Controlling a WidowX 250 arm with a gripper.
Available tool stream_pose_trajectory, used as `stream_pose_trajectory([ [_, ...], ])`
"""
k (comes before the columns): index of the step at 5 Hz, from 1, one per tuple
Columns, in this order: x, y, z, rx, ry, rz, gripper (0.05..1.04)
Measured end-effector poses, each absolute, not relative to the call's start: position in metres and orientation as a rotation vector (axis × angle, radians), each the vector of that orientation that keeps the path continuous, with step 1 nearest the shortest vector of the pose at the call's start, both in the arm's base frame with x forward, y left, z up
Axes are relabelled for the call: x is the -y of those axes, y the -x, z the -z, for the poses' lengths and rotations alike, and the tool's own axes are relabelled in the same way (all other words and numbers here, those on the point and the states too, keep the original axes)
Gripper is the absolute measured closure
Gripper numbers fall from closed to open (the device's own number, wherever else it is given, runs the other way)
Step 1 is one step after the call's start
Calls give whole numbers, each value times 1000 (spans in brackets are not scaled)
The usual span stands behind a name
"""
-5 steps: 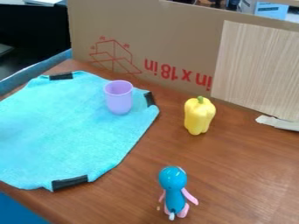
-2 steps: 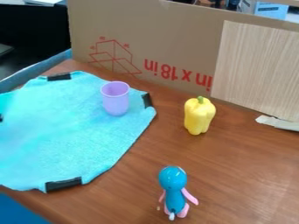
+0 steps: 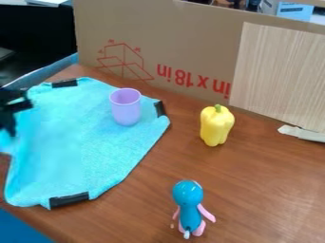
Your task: Fold the cloth from bottom left to top right
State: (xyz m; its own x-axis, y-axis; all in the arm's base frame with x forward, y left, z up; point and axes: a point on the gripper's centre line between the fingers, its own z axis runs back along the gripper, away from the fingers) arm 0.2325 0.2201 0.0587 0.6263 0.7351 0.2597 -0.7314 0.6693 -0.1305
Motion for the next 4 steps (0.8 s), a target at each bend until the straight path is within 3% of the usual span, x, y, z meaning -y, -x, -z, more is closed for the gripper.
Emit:
stream_pose_trajectory([
  [2, -169, -274, -73, 350, -25, -895, 1015],
  [4, -140, -316, -86, 354, 10, -976, 1015],
])
